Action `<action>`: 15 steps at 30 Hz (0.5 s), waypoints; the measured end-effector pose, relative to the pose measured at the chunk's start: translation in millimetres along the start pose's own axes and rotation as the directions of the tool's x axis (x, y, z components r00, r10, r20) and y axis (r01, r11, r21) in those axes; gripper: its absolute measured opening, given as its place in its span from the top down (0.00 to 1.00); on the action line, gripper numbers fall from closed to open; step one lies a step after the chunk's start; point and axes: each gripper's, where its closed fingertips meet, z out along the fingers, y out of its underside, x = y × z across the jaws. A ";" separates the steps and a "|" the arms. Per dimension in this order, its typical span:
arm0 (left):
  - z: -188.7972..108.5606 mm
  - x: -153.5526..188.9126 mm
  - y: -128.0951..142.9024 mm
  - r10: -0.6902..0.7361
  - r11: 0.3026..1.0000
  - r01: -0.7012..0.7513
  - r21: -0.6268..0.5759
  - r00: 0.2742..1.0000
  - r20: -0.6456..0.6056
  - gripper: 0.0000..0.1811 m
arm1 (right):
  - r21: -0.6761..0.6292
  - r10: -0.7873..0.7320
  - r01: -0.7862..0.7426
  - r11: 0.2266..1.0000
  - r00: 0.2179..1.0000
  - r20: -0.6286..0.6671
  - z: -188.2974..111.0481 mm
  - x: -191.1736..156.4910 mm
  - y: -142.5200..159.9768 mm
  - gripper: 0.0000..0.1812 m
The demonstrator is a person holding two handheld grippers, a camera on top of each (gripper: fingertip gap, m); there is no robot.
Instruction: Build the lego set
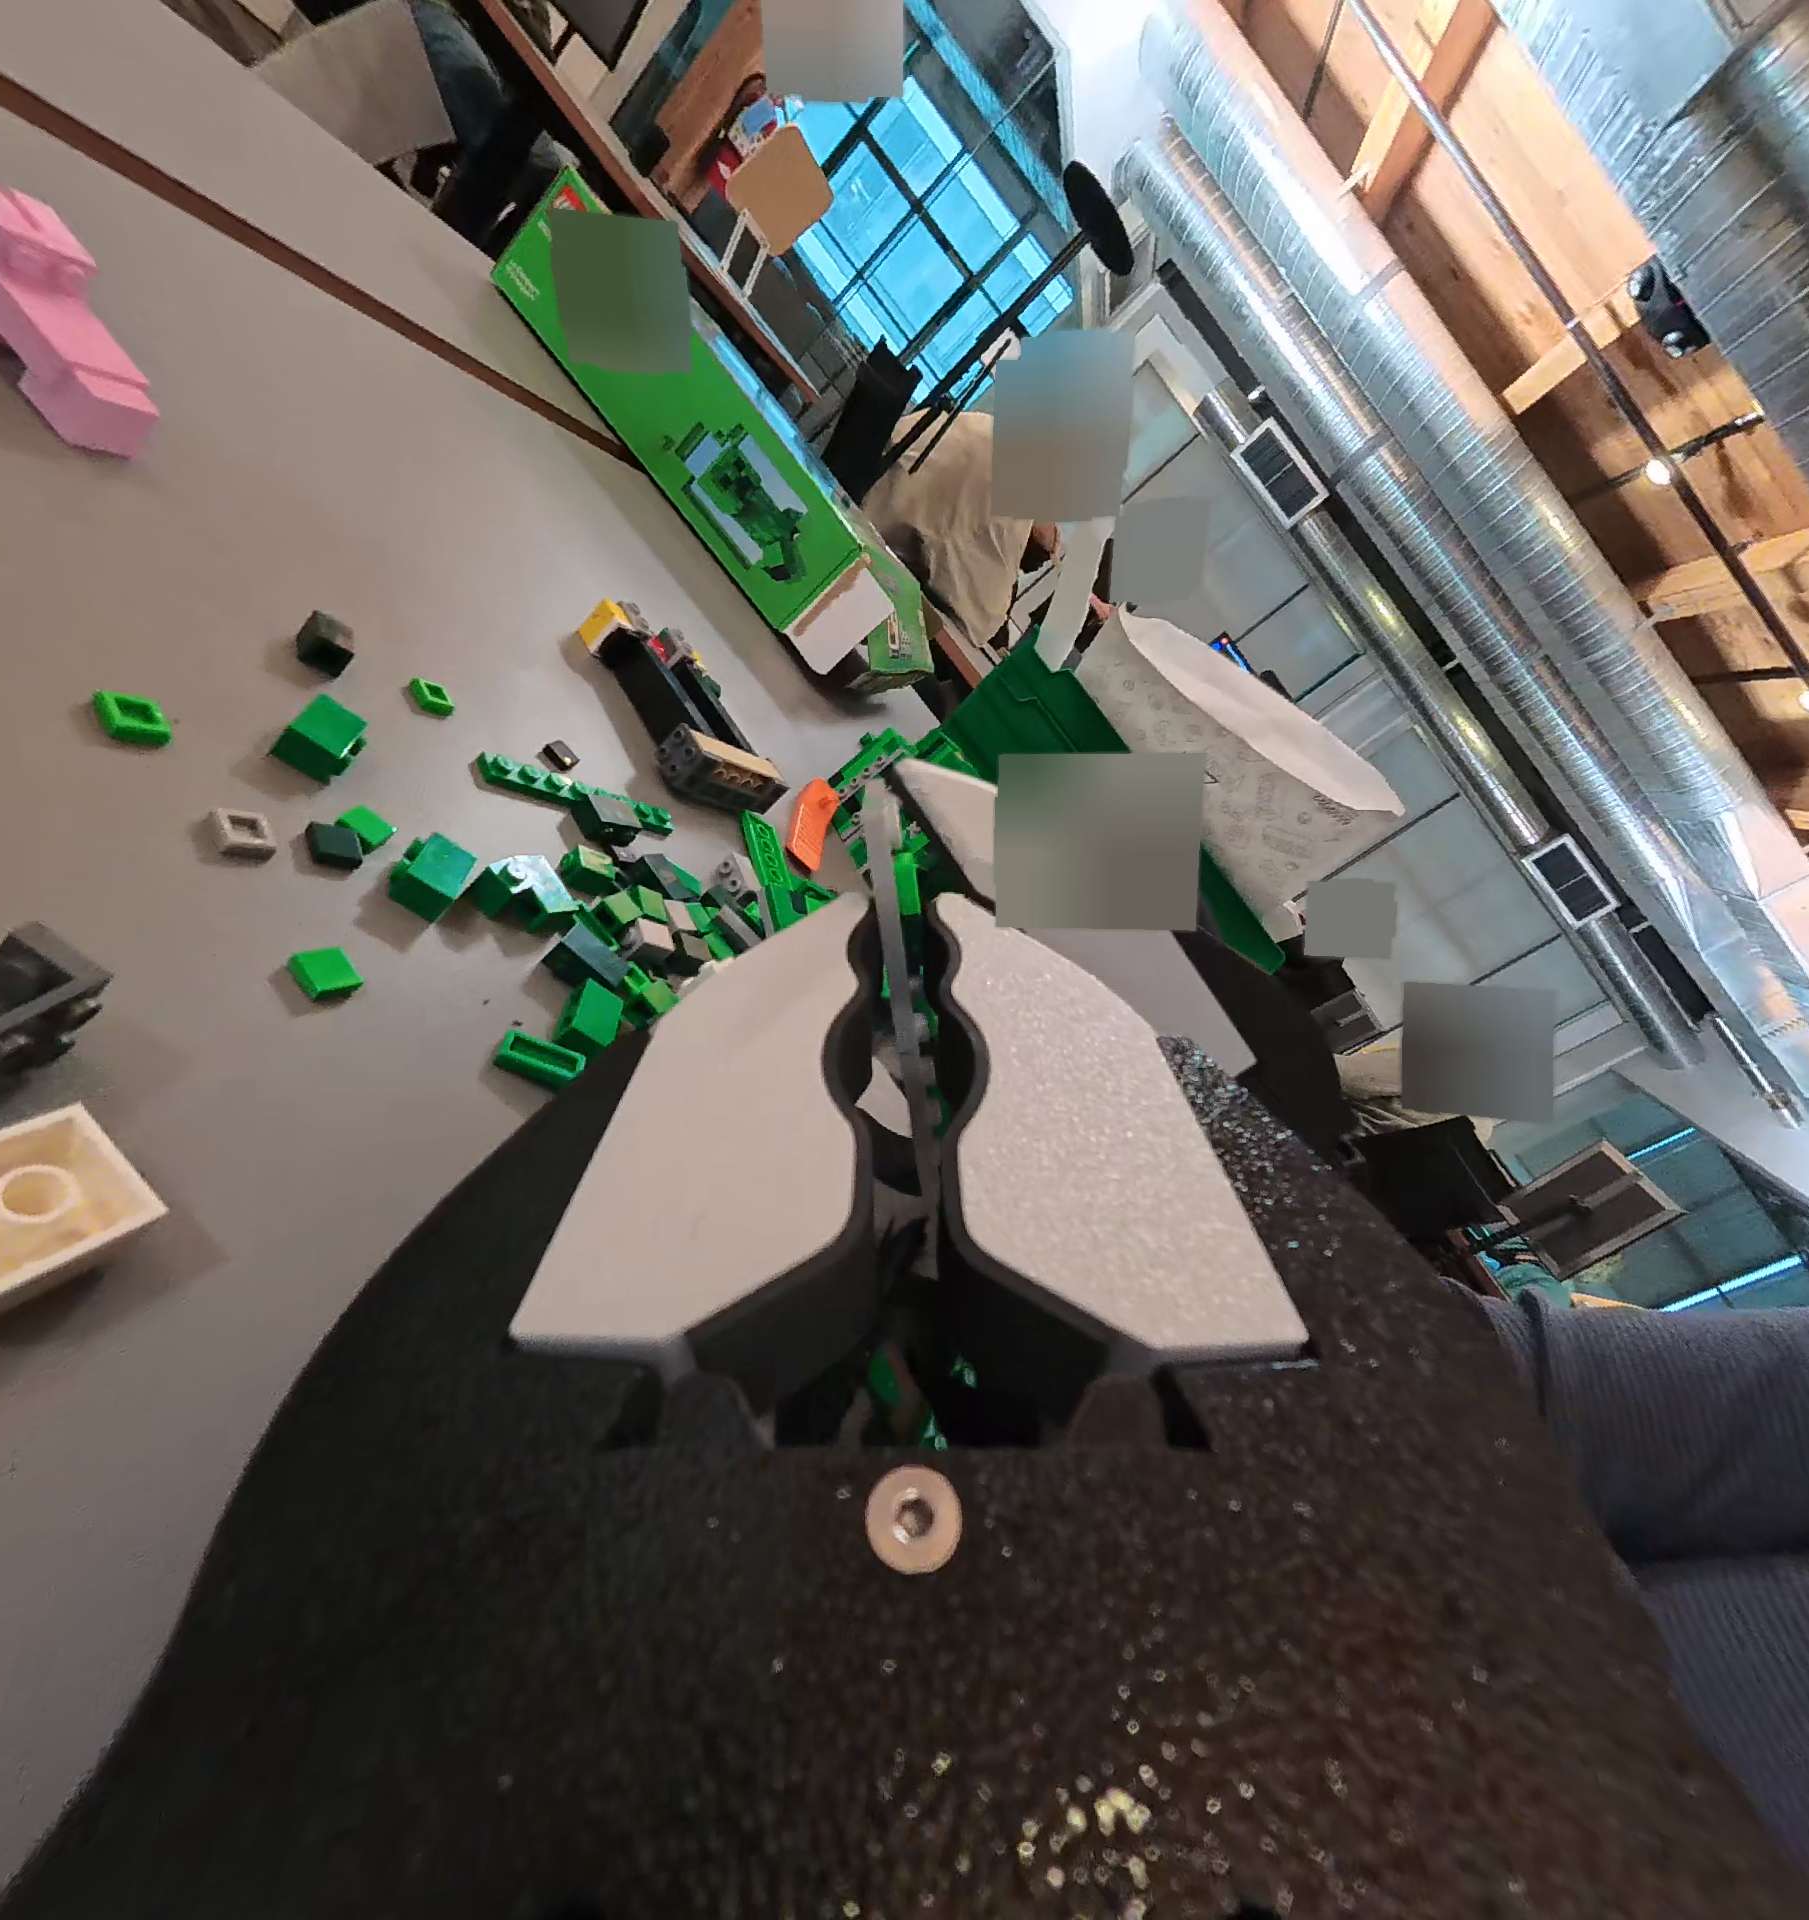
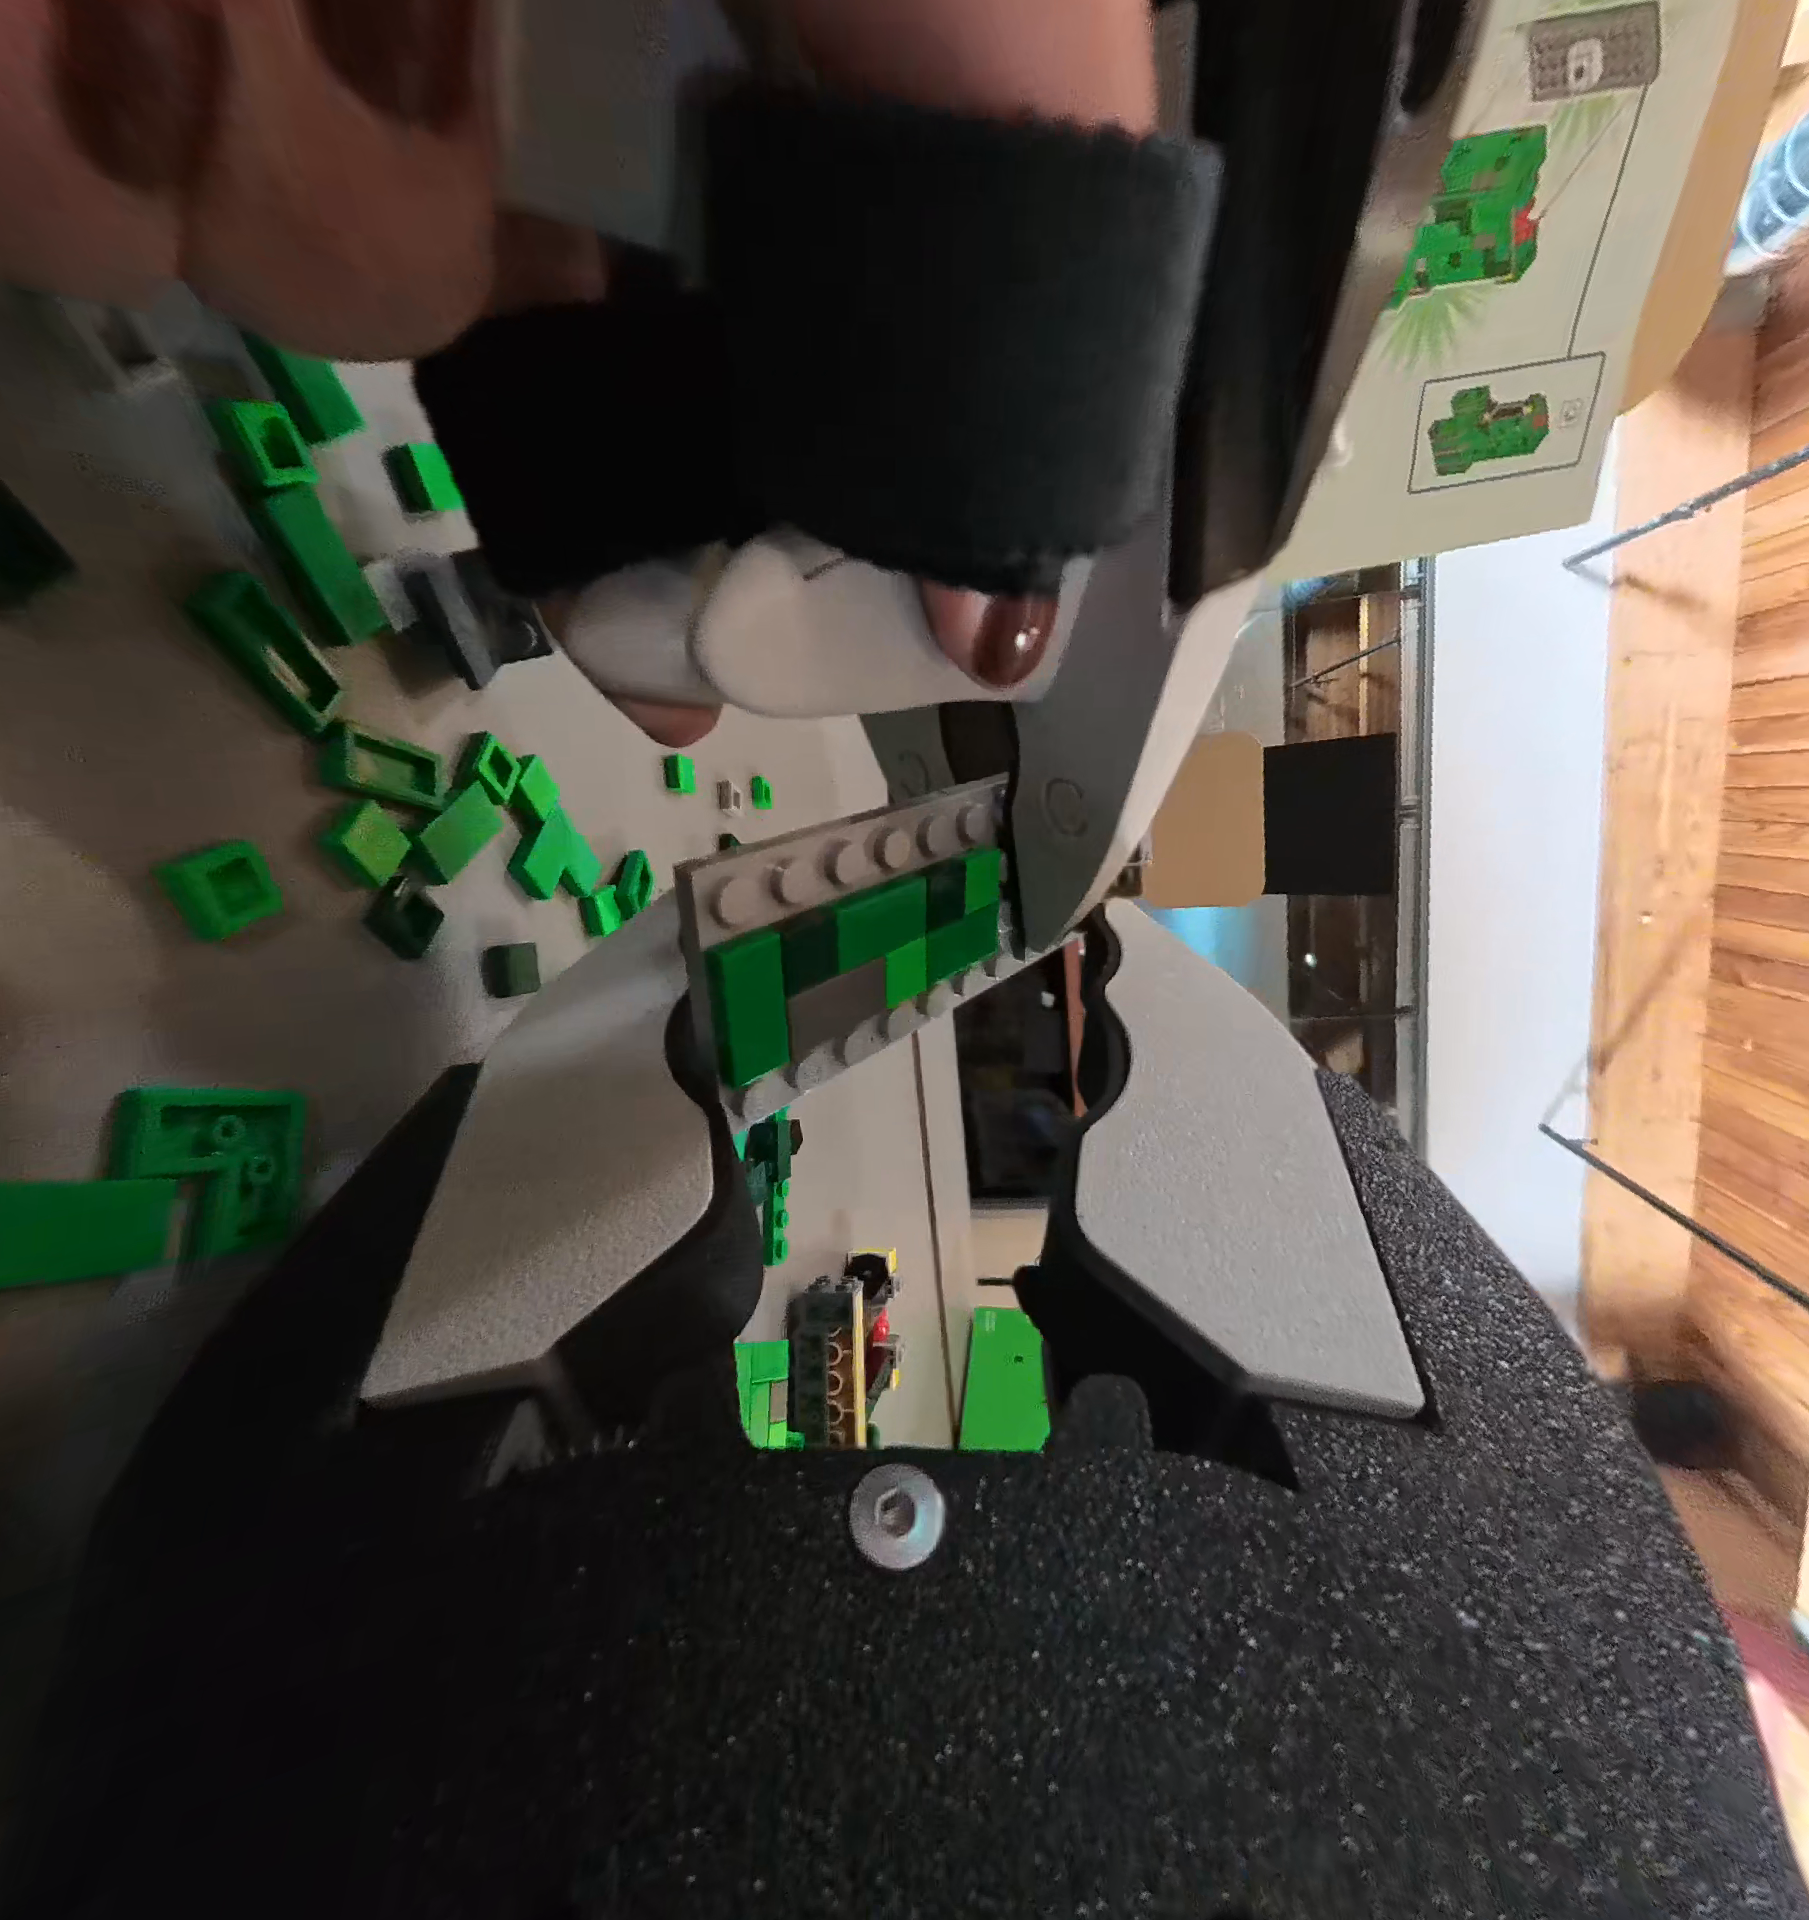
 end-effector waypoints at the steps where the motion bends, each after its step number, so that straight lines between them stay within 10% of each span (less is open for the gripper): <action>1: 0.1 1.5 -0.8 0.008 1.000 -0.008 0.004 1.000 -0.008 0.97 | 0.003 0.016 -0.016 1.000 1.000 0.000 -0.8 1.5 0.0 0.64; 15: -16.2 15.2 -22.6 0.043 0.994 -0.032 0.106 0.994 -0.096 0.97 | -0.023 0.373 -0.373 0.928 0.926 0.056 0.8 9.6 33.4 0.71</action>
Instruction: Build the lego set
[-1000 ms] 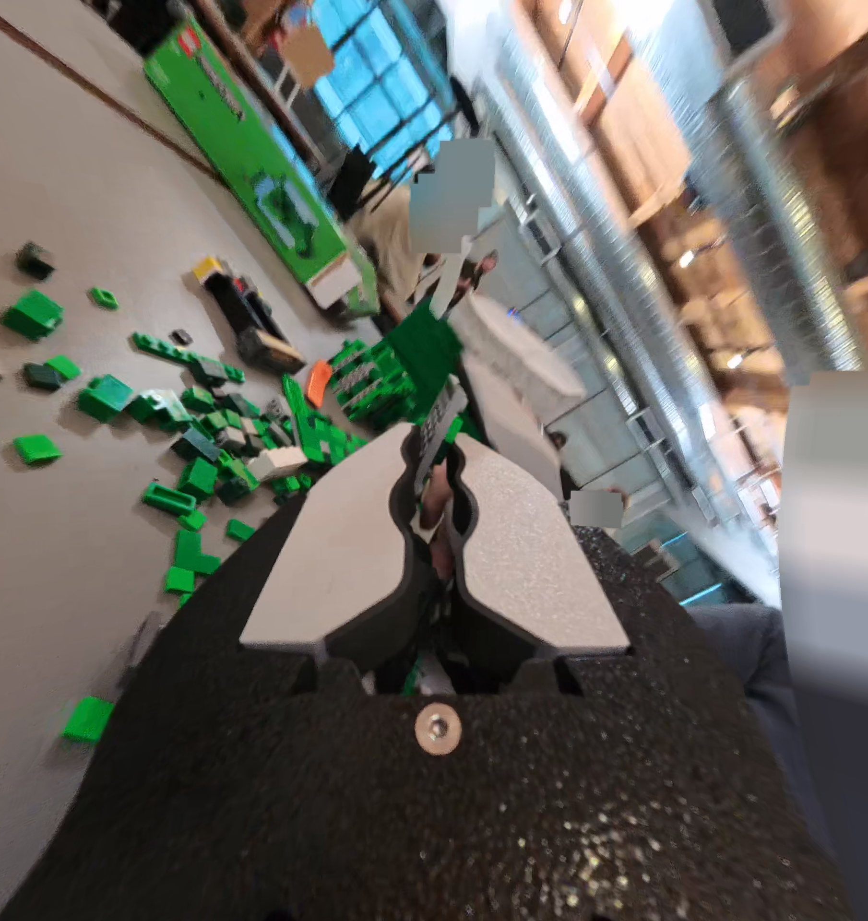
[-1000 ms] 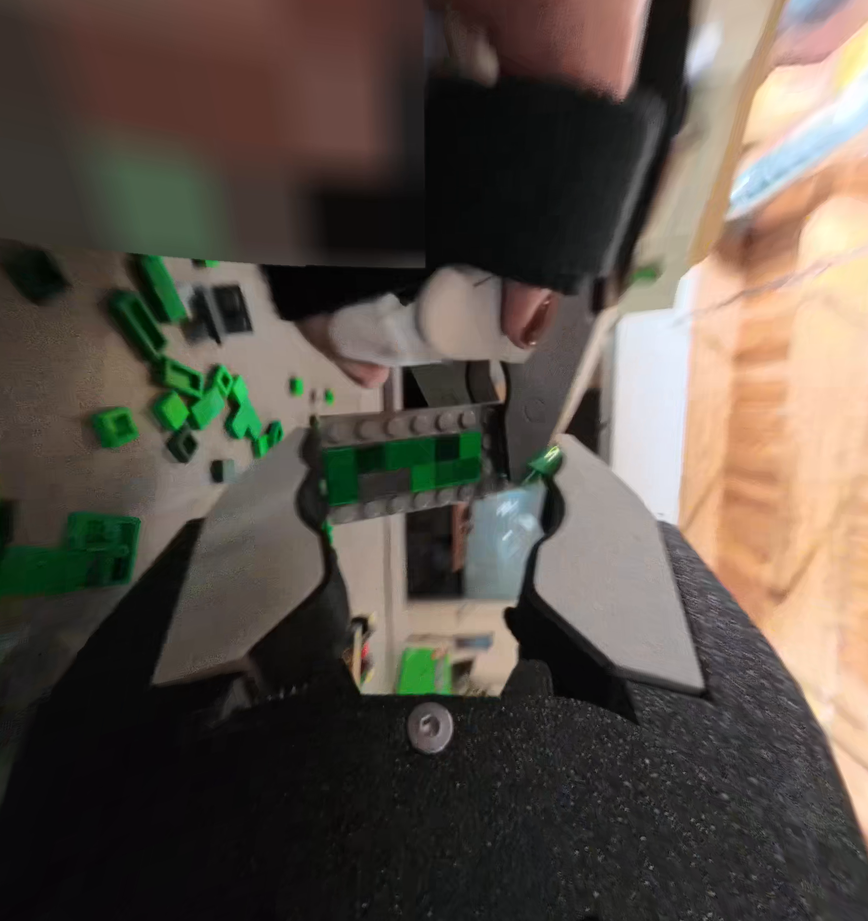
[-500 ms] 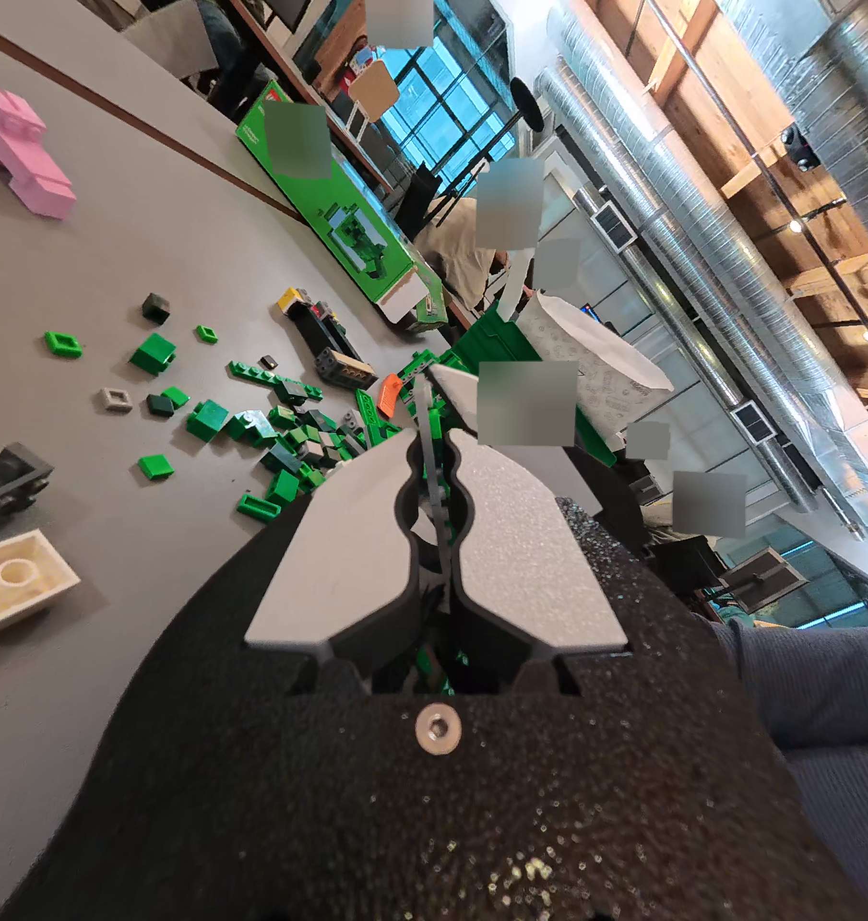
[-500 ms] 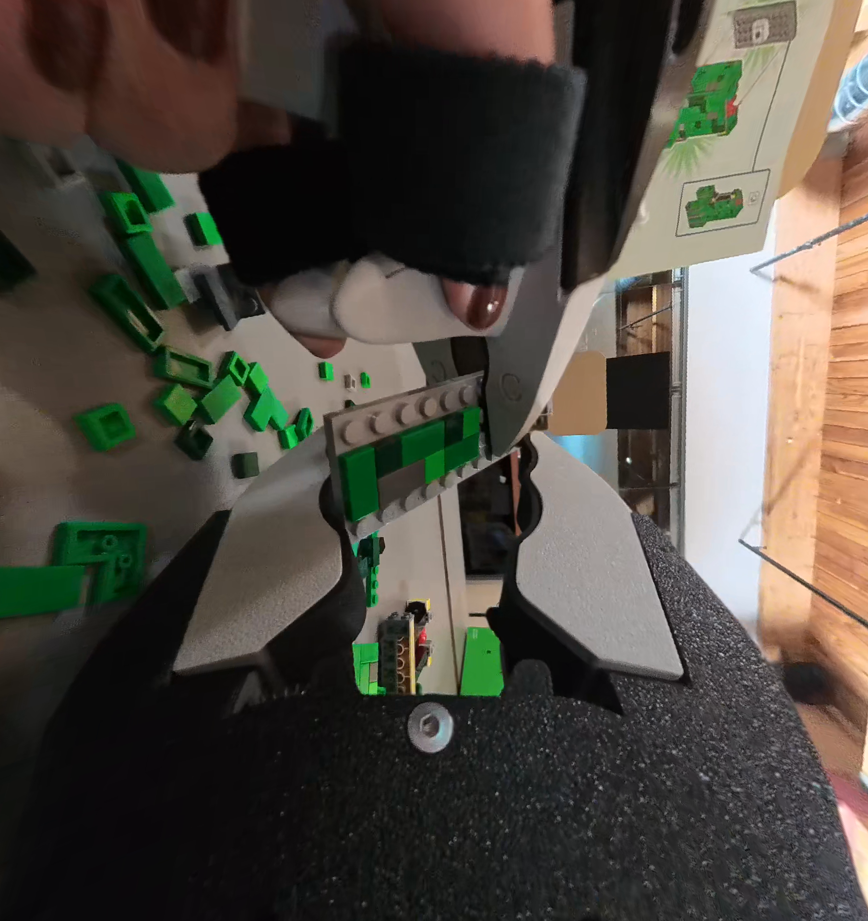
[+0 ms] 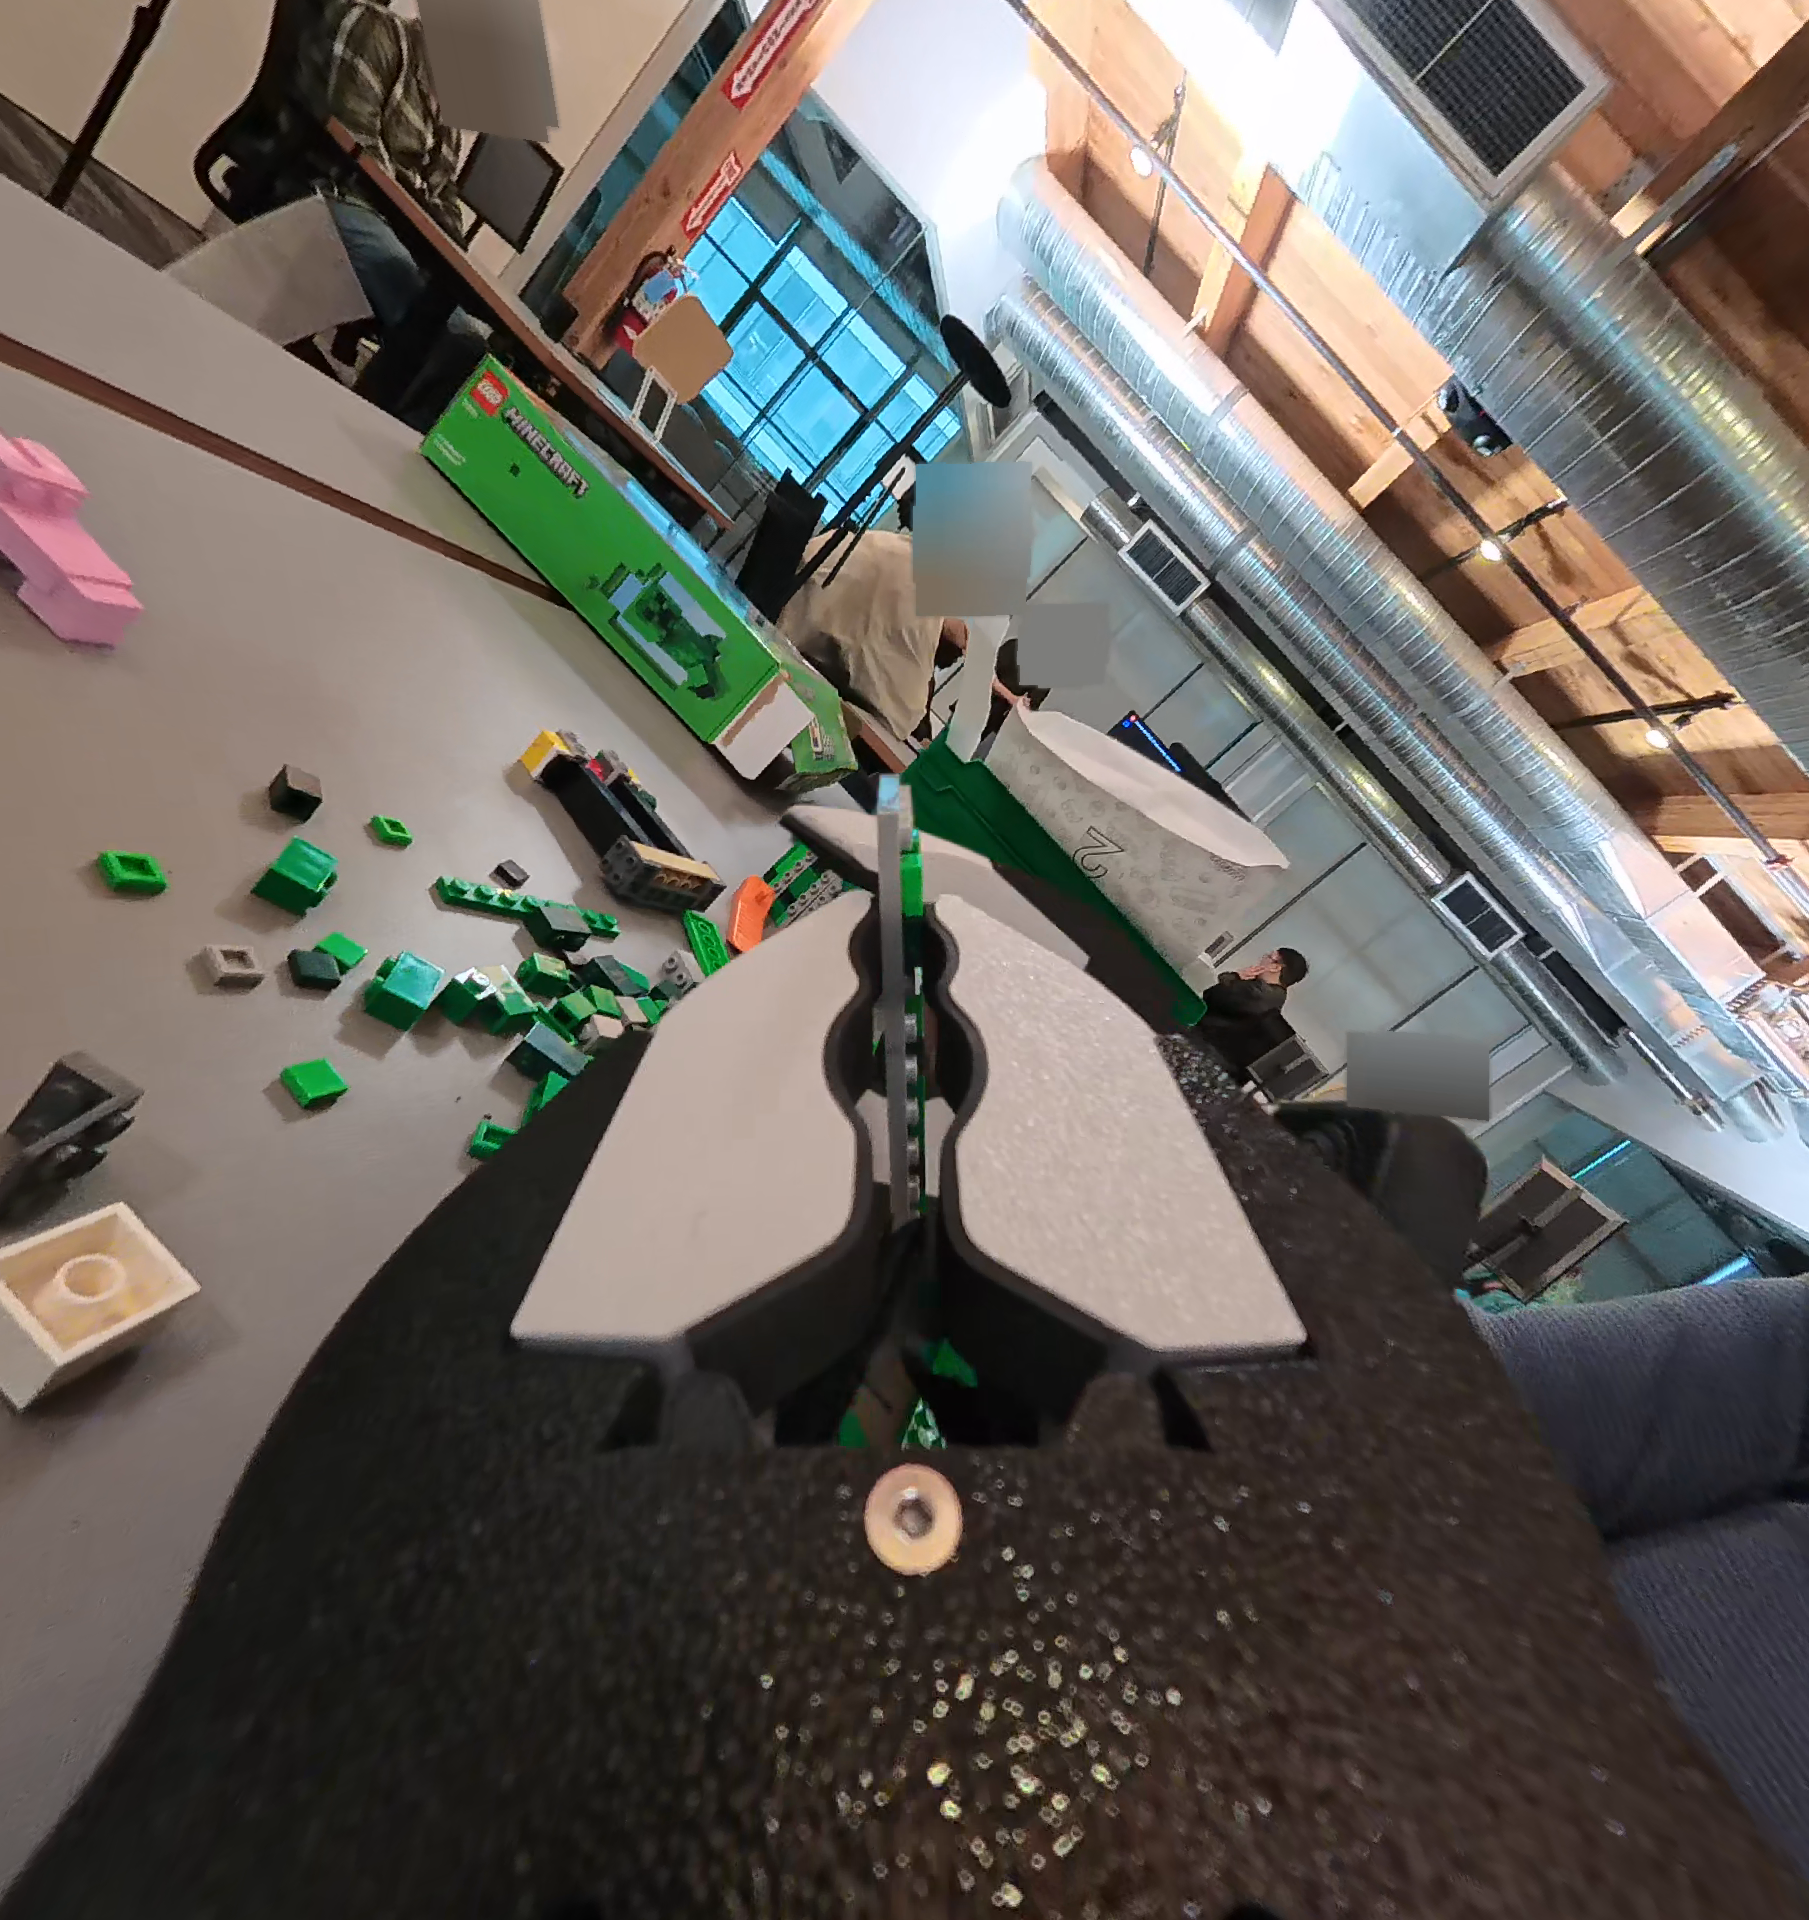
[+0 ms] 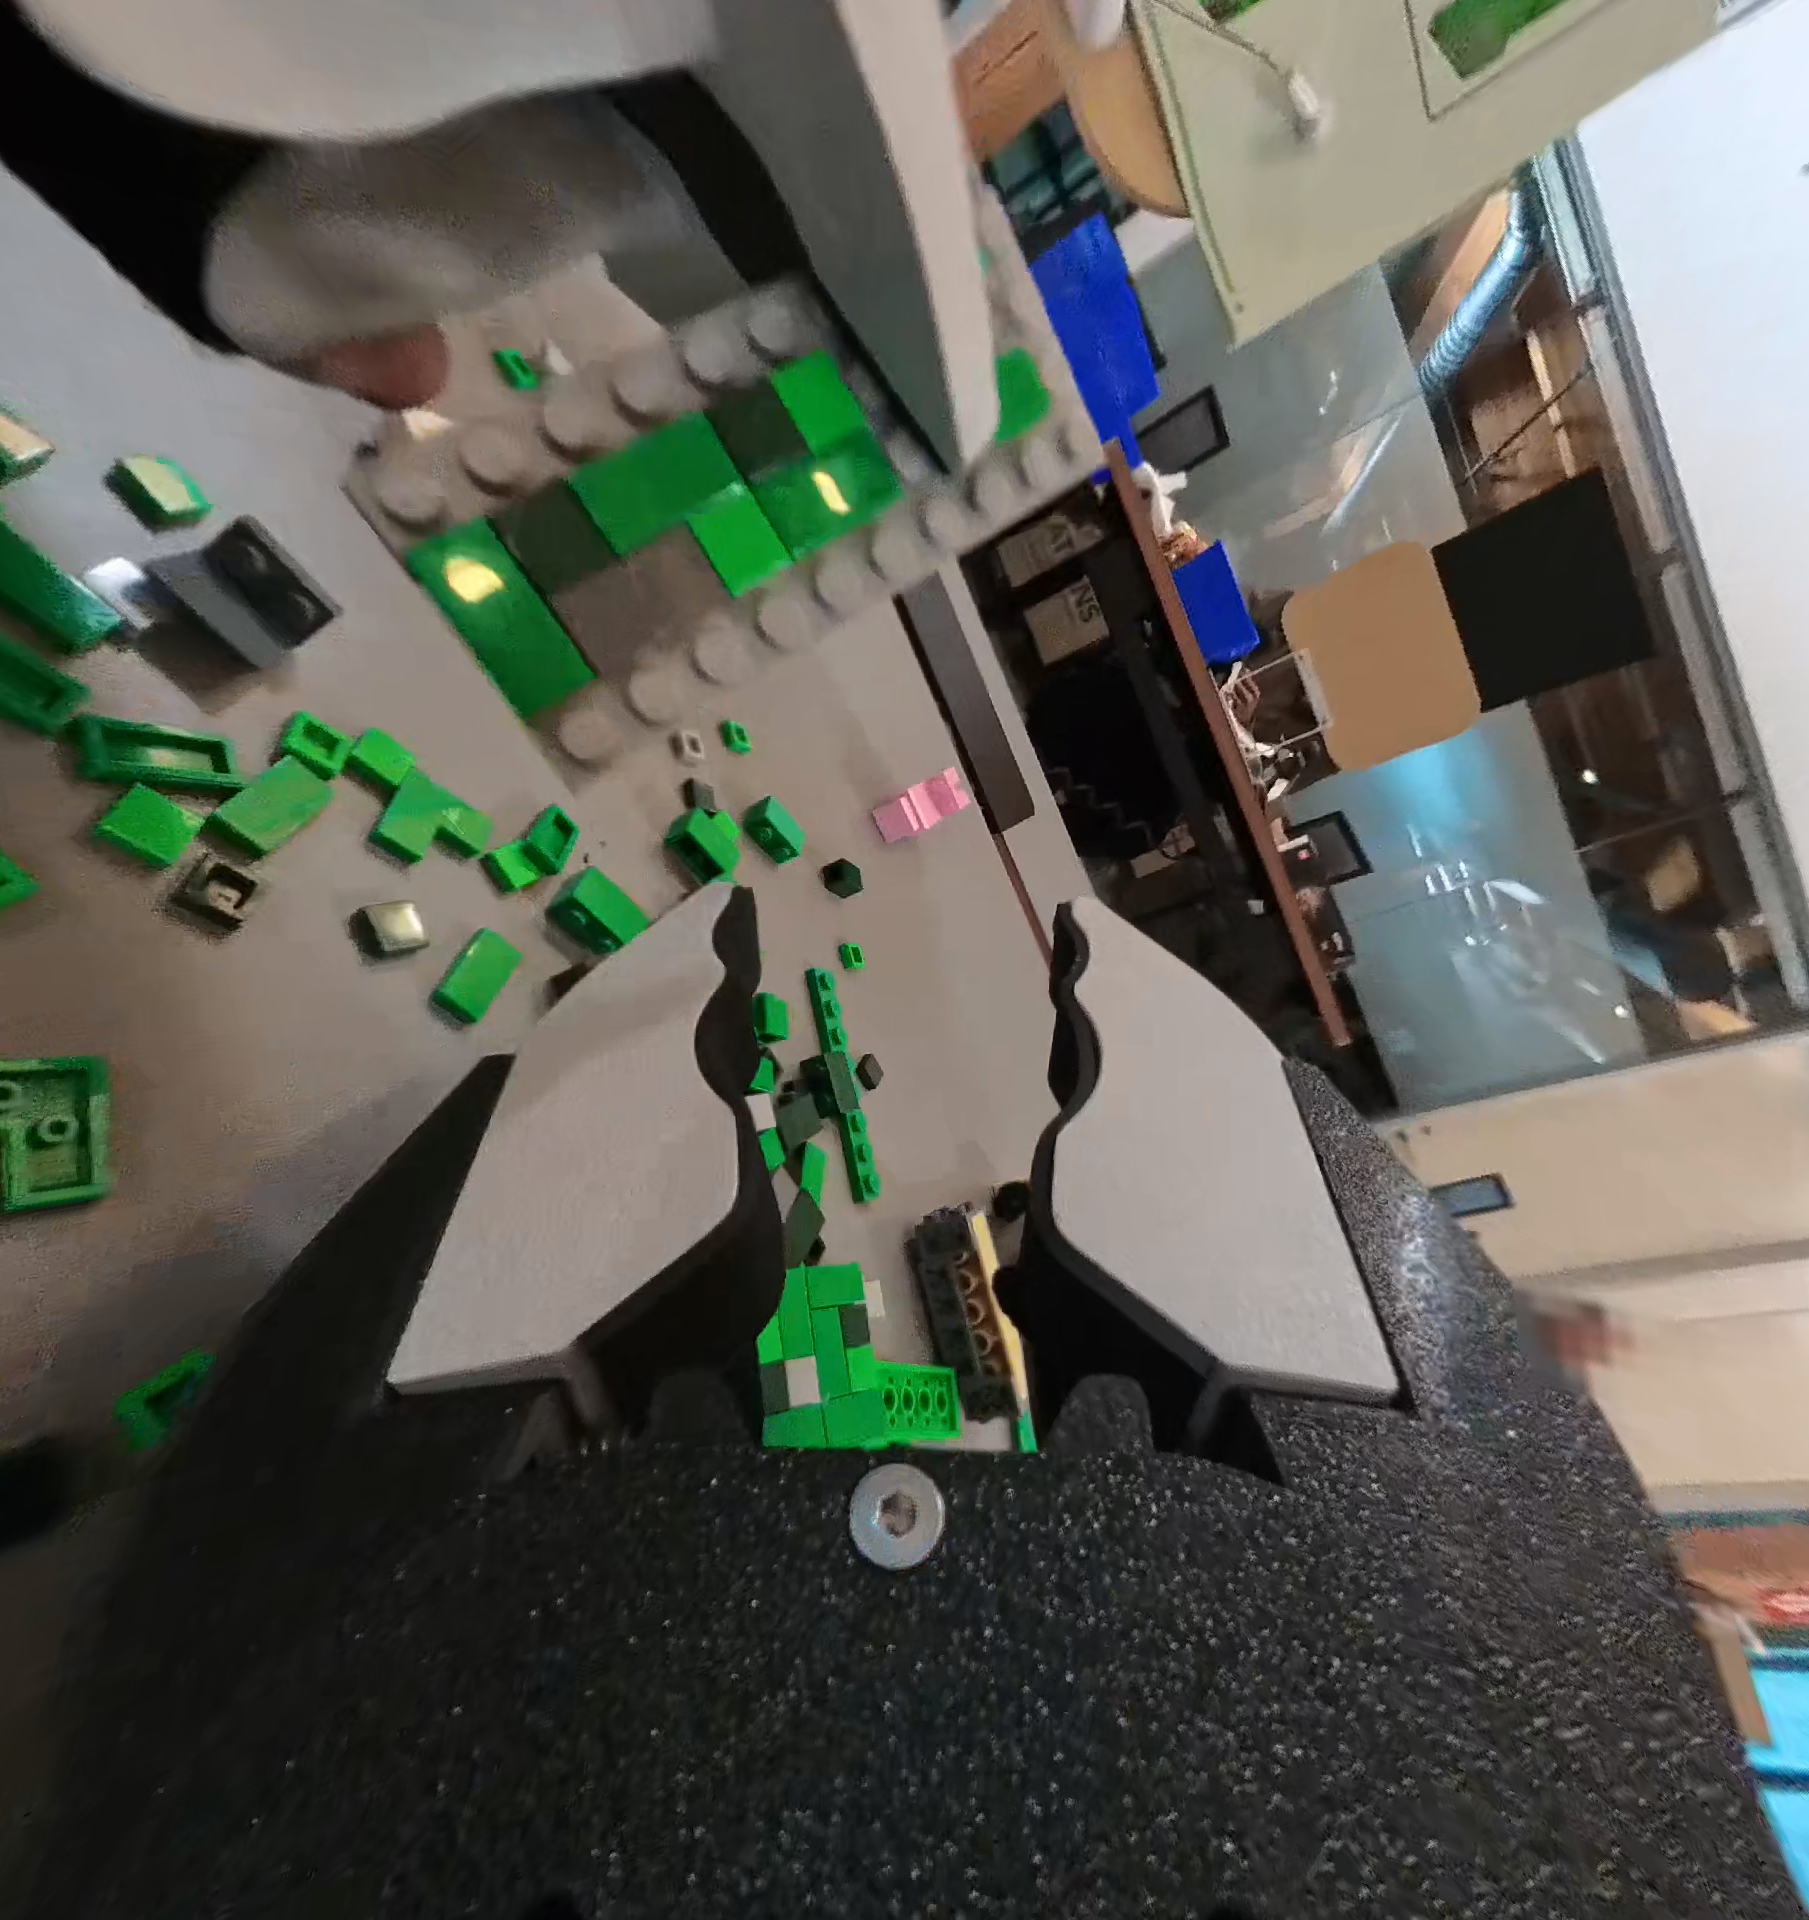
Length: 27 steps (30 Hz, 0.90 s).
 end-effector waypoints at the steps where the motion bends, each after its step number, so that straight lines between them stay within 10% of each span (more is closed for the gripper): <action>1: -1.0 -0.2 -0.6 0.001 1.000 -0.001 -0.001 1.000 0.000 0.97 | 0.003 0.018 -0.018 1.000 1.000 0.003 -0.6 1.1 0.7 0.71; 27: -10.3 8.0 -8.4 -0.045 0.999 0.045 0.002 0.997 -0.061 0.97 | 0.031 0.092 -0.095 0.995 0.992 0.081 -1.5 -9.0 -2.5 0.80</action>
